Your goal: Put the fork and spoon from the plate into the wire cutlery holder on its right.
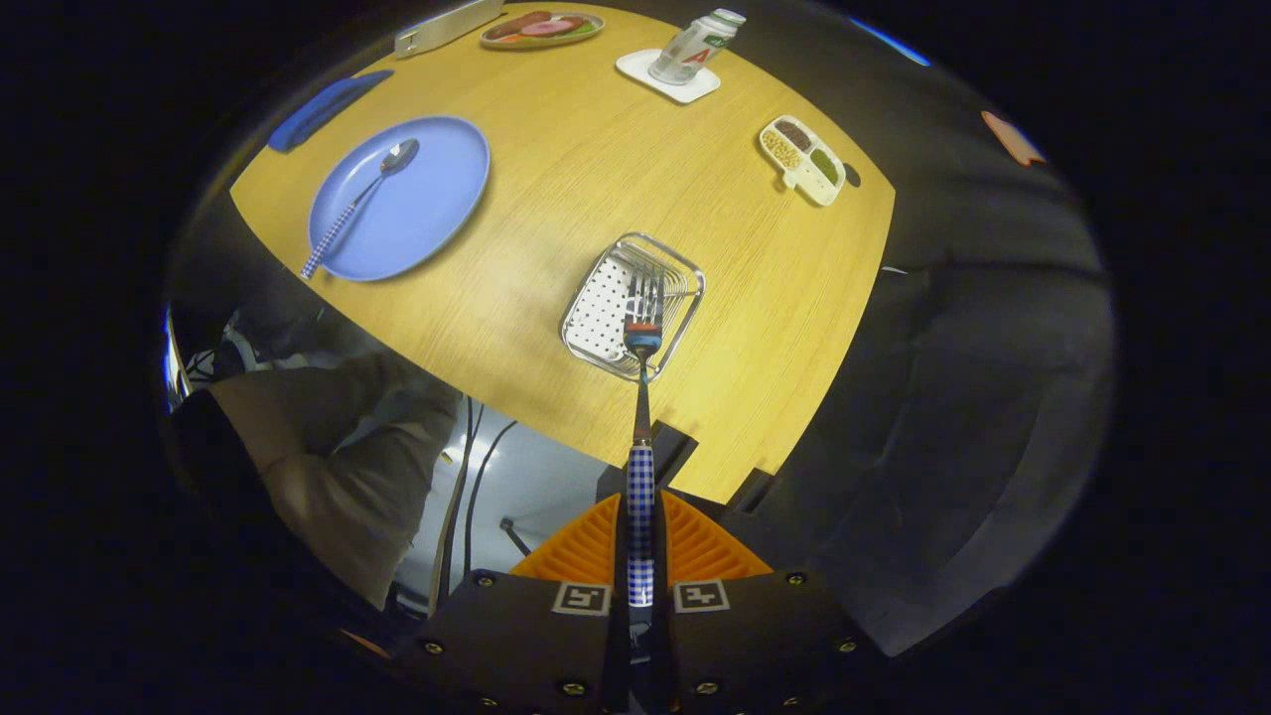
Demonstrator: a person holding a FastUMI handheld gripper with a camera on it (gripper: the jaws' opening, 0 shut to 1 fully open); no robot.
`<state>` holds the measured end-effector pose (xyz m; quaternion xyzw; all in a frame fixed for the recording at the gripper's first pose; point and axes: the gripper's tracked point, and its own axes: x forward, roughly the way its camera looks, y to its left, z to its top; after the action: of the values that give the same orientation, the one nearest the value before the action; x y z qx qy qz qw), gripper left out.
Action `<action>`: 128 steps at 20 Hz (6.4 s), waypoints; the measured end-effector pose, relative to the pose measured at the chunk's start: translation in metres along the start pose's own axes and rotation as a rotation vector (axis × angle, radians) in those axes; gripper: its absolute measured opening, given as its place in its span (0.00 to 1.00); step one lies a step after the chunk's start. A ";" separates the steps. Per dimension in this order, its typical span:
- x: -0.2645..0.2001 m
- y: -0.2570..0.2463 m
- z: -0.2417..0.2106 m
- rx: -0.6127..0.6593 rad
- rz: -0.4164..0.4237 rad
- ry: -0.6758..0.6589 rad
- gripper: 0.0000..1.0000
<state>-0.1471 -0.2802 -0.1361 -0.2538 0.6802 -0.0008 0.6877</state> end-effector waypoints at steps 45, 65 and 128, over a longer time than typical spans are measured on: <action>-0.033 0.057 0.066 0.306 0.042 -0.337 0.97; -0.049 0.208 0.156 0.350 0.252 -0.581 0.97; -0.011 0.056 0.017 0.343 0.110 0.043 0.05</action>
<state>-0.1519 -0.2213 -0.1461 -0.0953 0.6974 -0.0846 0.7053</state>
